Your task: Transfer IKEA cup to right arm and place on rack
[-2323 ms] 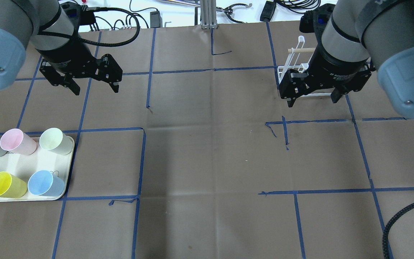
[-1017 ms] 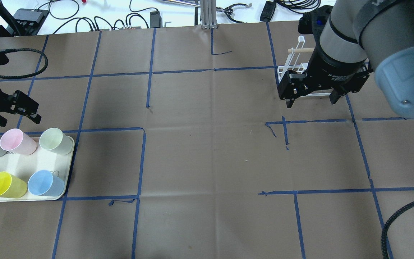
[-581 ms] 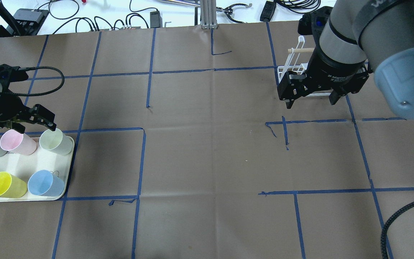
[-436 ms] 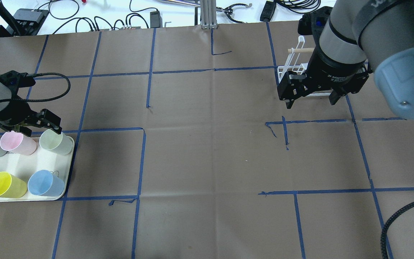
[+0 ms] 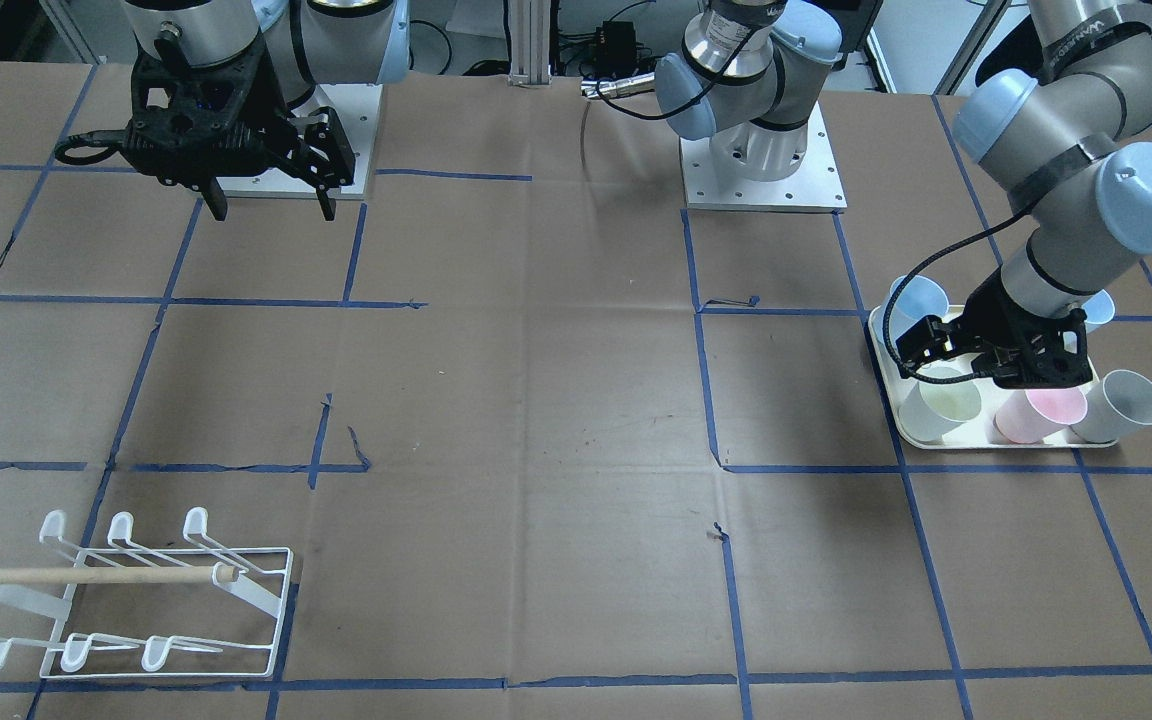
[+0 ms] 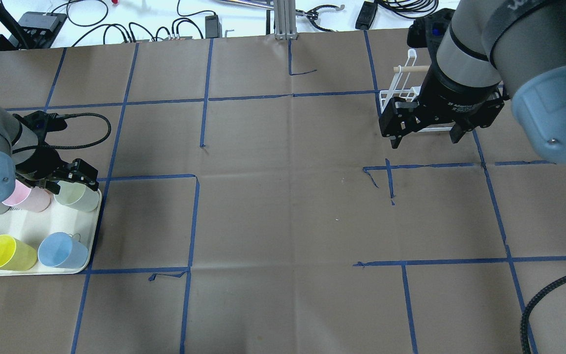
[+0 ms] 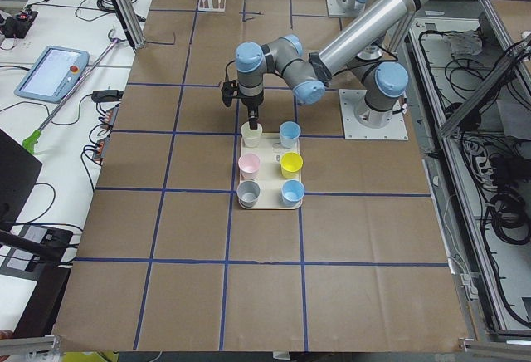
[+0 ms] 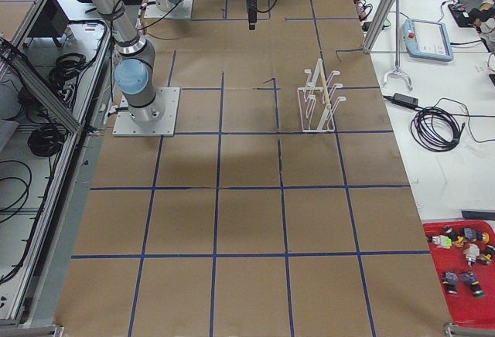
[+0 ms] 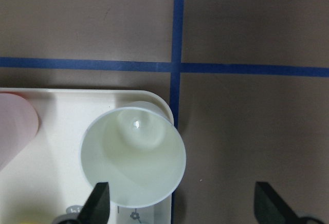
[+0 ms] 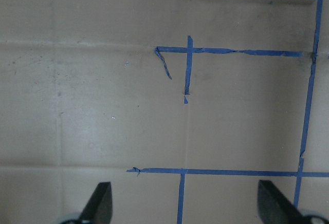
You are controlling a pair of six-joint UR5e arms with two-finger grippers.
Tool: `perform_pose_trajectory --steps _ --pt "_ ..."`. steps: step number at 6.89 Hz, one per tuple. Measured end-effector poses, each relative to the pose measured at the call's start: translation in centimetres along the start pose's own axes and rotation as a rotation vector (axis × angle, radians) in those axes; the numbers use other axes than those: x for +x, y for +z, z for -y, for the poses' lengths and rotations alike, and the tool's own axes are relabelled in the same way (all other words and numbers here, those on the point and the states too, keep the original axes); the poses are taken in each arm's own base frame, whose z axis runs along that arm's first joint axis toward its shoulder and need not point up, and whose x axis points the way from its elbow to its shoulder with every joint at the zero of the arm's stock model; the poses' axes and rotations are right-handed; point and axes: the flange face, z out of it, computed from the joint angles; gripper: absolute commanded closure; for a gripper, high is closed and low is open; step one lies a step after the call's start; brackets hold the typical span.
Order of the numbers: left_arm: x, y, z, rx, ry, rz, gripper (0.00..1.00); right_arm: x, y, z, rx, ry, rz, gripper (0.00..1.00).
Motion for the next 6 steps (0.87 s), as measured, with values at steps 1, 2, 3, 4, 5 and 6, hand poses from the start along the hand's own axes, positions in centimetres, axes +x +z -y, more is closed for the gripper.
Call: perform_pose_trajectory --steps 1,2,3,4,5,6 --pt "-0.1 0.9 0.2 -0.011 0.0 -0.005 0.0 0.0 0.0 0.0 0.0 0.0 0.0 0.0" --pt "-0.1 1.6 0.4 -0.022 0.001 -0.012 0.0 0.0 0.0 0.0 0.0 0.0 0.0 0.0" --pt "-0.2 2.3 0.5 -0.035 0.001 -0.018 0.14 0.0 0.0 0.0 0.0 0.0 0.0 0.0" --pt "-0.3 2.7 0.6 -0.042 0.001 -0.022 0.47 0.0 0.0 0.0 0.0 0.0 0.0 0.0" --pt "-0.3 2.9 0.7 -0.044 0.0 -0.022 0.79 -0.1 0.0 0.0 0.001 0.001 0.006 0.0" --pt "-0.4 2.8 0.7 -0.044 -0.003 -0.021 0.98 -0.3 0.0 0.0 0.003 0.002 0.022 0.0"
